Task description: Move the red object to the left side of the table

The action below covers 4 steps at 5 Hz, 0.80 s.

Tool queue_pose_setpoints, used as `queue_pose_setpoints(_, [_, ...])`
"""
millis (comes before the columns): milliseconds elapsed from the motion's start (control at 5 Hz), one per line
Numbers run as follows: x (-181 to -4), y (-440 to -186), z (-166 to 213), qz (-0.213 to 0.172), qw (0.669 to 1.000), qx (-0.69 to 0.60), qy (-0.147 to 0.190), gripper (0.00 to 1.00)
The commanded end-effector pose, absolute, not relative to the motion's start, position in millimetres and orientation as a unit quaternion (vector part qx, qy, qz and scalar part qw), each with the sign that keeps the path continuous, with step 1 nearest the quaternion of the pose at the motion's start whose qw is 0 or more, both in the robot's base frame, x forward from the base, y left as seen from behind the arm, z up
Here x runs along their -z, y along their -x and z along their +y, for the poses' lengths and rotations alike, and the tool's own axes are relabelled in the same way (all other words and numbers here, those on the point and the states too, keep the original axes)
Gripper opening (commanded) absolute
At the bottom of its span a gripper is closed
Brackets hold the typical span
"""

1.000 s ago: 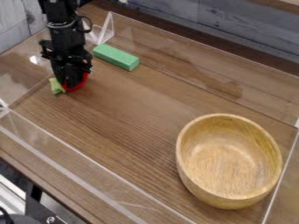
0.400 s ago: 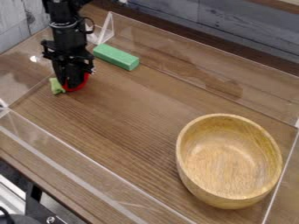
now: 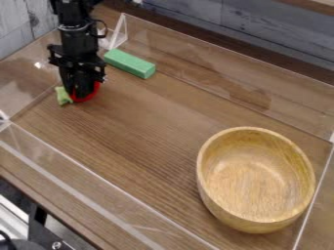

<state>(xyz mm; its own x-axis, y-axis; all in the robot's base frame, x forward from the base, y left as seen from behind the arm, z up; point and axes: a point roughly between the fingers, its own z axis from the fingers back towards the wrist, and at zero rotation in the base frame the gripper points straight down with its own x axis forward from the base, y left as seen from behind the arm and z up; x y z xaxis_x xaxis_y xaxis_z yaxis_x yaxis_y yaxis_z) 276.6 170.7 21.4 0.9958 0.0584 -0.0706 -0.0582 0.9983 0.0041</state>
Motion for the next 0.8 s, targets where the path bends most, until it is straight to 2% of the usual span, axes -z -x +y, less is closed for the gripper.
queue_pose_setpoints(0, [-17.6,-279.0,169.7,0.034,0.999,-0.030,-0.005,0.00])
queue_pose_setpoints(600, [-13.9,-280.0,167.1,0.042,0.999,-0.033,-0.005,0.00])
